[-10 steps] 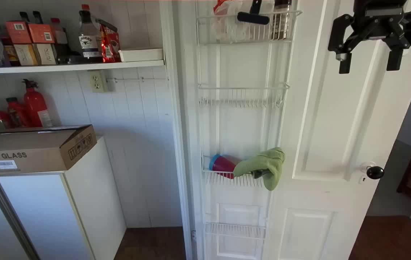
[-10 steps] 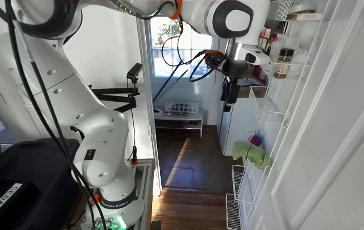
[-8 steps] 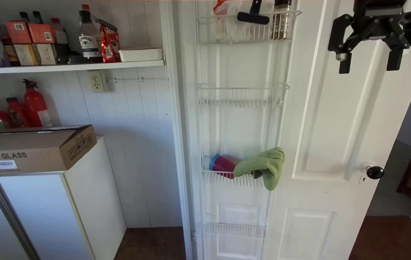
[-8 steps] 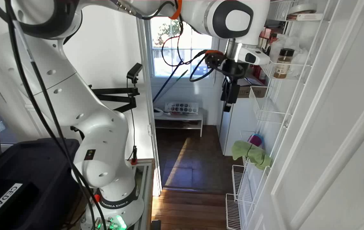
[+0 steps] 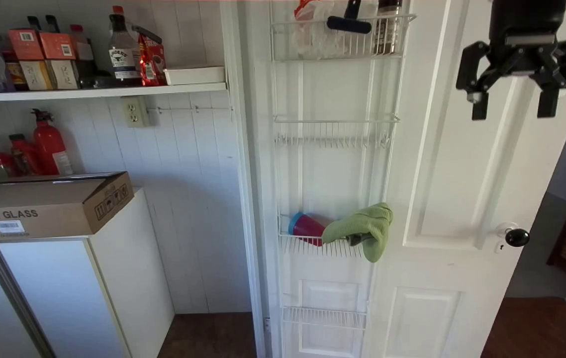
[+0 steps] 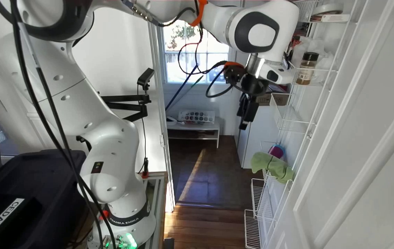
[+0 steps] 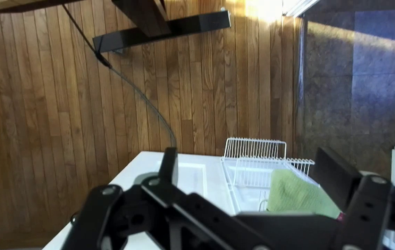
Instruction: Pick up the green towel and put it on the fourth white rack from the bottom
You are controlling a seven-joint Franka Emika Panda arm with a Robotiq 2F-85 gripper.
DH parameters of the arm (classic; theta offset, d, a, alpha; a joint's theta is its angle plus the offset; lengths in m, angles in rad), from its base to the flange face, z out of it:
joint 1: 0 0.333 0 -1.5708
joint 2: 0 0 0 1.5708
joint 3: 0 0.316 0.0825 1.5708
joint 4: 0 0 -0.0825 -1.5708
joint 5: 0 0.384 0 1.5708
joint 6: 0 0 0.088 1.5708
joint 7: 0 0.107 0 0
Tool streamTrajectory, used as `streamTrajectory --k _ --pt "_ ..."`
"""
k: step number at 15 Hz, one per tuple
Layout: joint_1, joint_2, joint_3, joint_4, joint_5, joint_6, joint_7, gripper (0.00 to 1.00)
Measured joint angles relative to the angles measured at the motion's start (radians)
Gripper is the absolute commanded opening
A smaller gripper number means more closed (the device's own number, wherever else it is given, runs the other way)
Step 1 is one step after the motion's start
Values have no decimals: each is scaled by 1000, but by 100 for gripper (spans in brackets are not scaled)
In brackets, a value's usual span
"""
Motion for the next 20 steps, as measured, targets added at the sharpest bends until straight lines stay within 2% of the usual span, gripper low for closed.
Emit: streamTrajectory --k 3,6,11,14,17,20 --pt "0 62 -47 -69 71 61 -60 100" --pt "0 118 -86 -139 164 208 -133 100" --pt "11 220 -112 -239 420 540 -275 100" --pt "31 282 -112 -269 598 685 -381 100" --pt "40 330 -111 -275 756 755 -480 100" --pt "40 345 -111 -275 800 766 -516 100"
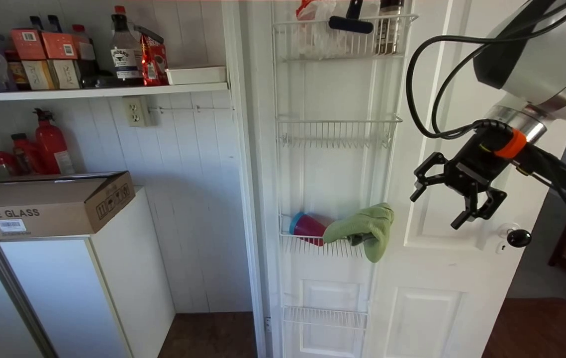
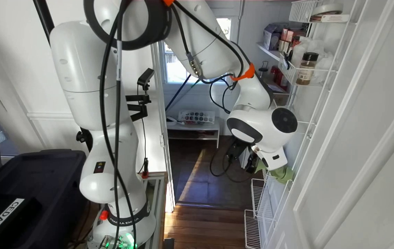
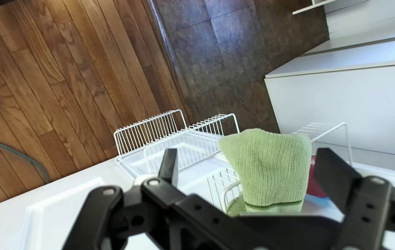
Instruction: Pick up the green towel and put it on the fourth white rack from the bottom
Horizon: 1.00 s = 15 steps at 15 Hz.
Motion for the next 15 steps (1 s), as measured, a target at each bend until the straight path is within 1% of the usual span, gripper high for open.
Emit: streamTrajectory --k 4,6,9,11,15 --pt "0 2 0 1 4 3 -10 100" --pt "0 14 2 8 50 19 -86 100" --pt "1 59 10 31 210 53 -288 100" --pt "1 104 12 60 327 56 -425 100" --pt "-2 210 12 129 516 56 -646 100"
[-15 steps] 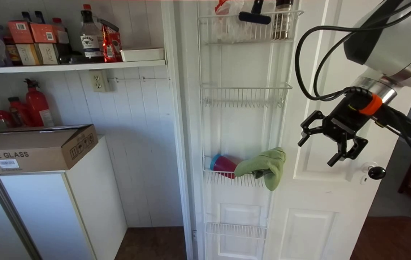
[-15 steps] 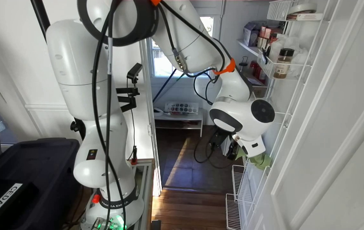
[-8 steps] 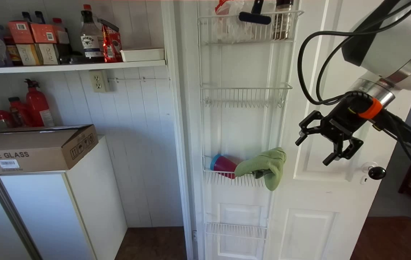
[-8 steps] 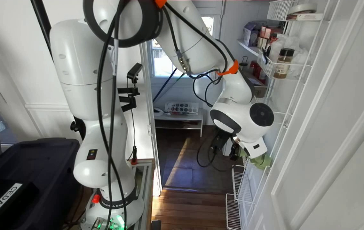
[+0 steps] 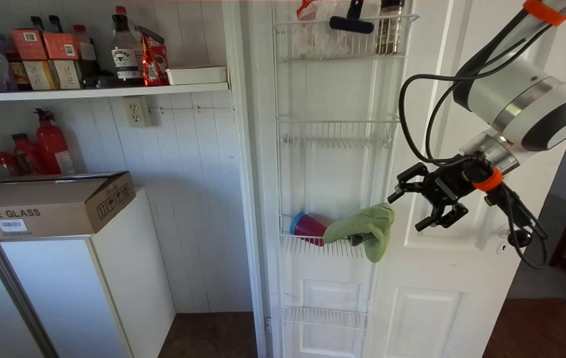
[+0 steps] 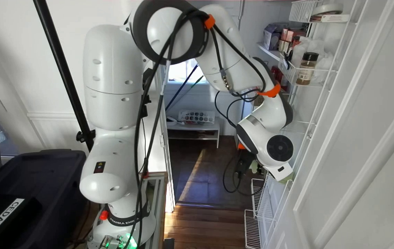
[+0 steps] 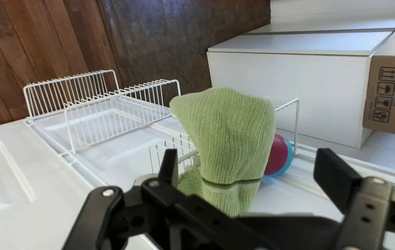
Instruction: Pick up the green towel and put it on the fourth white rack from the bottom
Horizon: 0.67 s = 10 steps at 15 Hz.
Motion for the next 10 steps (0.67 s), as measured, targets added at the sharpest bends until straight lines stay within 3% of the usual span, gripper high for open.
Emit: streamTrajectory --k 7,8,10 --pt "3 161 -4 128 238 0 -272 98" --pt "4 176 -6 144 278 -1 -305 78" --pt "7 202 -11 170 339 -6 -363 69"
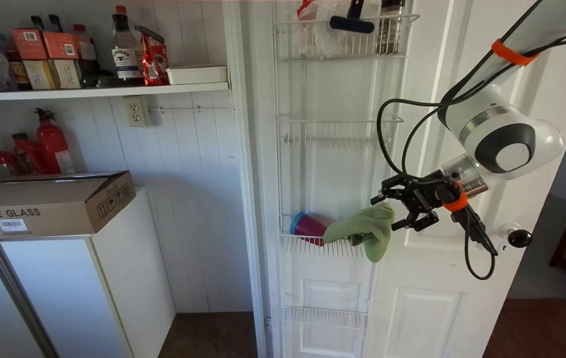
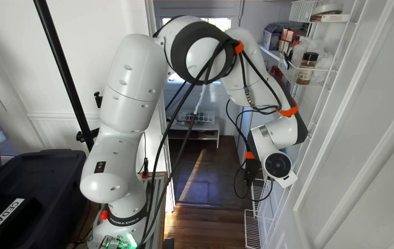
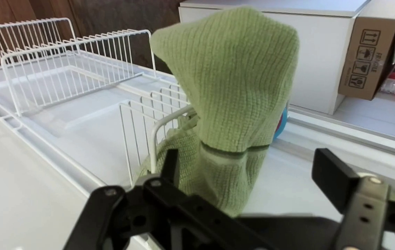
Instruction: Pick up the green towel and put it on the fourth white rack from the bottom
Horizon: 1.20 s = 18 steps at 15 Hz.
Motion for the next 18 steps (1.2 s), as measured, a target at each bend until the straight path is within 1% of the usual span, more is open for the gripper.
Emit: streamTrajectory --k 3,4,8,9,11,12,18 --pt "10 30 -13 26 50 -9 -45 47" --pt "15 38 -17 31 53 -12 -48 39" --pt "24 61 -33 39 54 -15 -41 12" --pt "24 64 -39 39 56 -16 -36 4" --pt "23 63 -50 38 65 -37 -29 1" --pt "22 61 -56 38 72 -55 -28 4" --pt "-17 -8 -84 -14 70 -270 -2 4"
